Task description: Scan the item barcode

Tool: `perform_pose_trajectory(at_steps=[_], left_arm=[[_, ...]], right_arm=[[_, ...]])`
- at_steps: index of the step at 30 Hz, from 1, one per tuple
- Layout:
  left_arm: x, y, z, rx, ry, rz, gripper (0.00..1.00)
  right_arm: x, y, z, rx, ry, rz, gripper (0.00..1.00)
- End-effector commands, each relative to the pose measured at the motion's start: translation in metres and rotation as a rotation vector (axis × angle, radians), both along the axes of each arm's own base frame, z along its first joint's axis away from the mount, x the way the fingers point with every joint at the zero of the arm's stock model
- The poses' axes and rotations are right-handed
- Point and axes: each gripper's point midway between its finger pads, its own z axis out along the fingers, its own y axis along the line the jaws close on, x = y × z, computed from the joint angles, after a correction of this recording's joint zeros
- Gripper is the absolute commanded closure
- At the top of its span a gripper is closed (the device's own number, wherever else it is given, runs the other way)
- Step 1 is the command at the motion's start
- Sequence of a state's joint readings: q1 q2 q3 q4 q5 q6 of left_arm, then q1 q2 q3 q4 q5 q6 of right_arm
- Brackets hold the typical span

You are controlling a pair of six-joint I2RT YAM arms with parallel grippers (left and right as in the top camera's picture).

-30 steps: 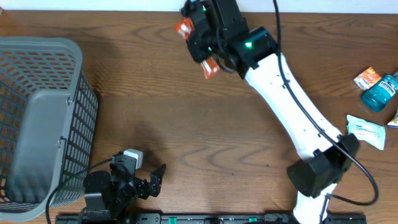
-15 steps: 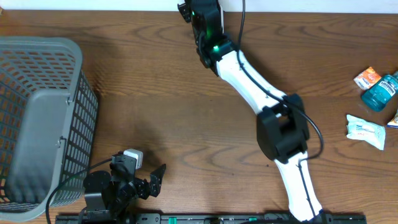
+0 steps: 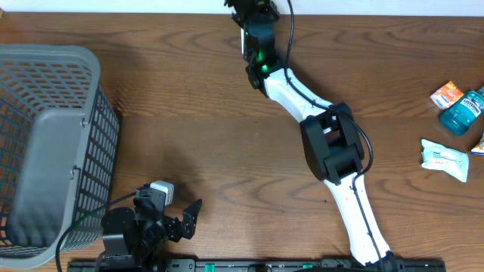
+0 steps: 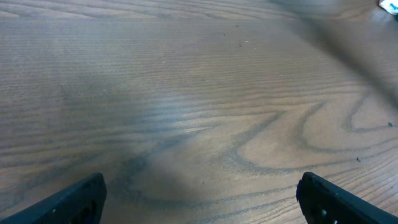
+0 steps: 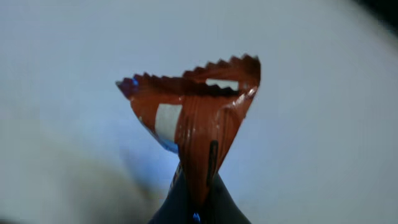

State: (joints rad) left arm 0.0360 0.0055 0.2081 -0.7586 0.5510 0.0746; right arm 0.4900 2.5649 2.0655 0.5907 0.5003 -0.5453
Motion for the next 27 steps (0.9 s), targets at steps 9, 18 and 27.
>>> perform_pose_trajectory(at_steps=[9,18,27], left_arm=[[0.000,0.000,0.001,-0.002,-0.001,0.003,0.02],[0.000,0.000,0.001,-0.002,-0.001,0.003,0.02],[0.000,0.000,0.001,-0.002,-0.001,0.003,0.02]], right_arm=[[-0.013,-0.103,0.033,0.032,0.017,-0.461,0.99],[-0.048,-0.301,0.002,-0.257,0.340,-1.045,0.99],[-0.116,-0.416,-0.138,-0.231,1.056,-0.889,0.99]])
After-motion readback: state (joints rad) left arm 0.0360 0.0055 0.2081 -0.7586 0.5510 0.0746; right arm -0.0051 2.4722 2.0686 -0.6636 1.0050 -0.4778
